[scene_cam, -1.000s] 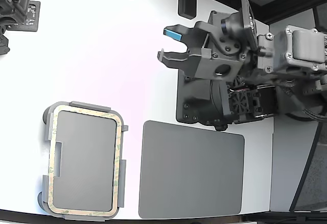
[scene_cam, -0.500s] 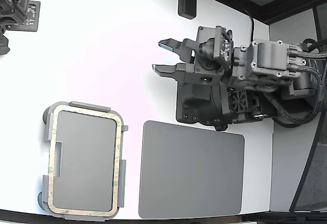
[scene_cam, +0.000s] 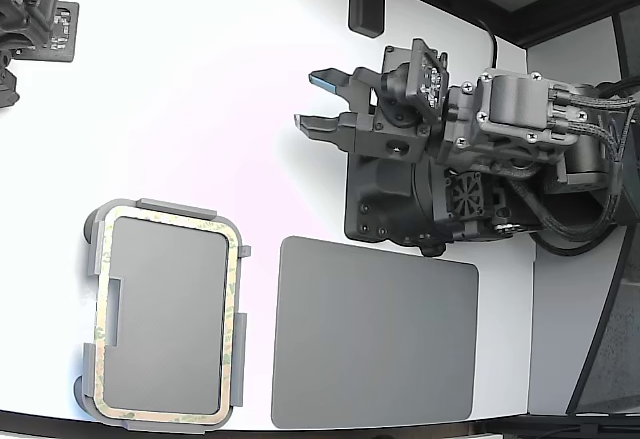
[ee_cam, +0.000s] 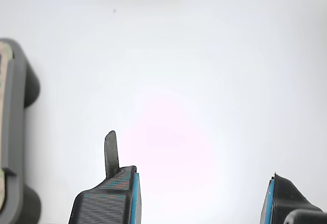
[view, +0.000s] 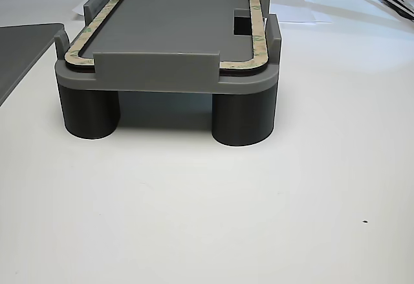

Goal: Move top rectangular frame to the holder.

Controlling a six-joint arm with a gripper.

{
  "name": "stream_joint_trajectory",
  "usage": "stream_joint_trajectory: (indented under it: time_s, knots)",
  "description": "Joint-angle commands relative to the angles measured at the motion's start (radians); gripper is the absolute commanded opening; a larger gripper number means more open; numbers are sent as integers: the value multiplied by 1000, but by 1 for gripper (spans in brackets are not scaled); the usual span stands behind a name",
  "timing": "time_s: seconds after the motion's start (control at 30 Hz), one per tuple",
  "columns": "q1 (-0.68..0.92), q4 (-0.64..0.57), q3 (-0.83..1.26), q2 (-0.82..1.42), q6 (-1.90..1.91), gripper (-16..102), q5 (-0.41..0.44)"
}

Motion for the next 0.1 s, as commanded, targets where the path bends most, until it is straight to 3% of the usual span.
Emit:
stream_joint_trajectory:
  time_s: [0.0, 0.07]
  knots:
    - [-15, -6, -20, 21, -2, 100, 2]
    - [-15, -6, -20, 21, -2, 100, 2]
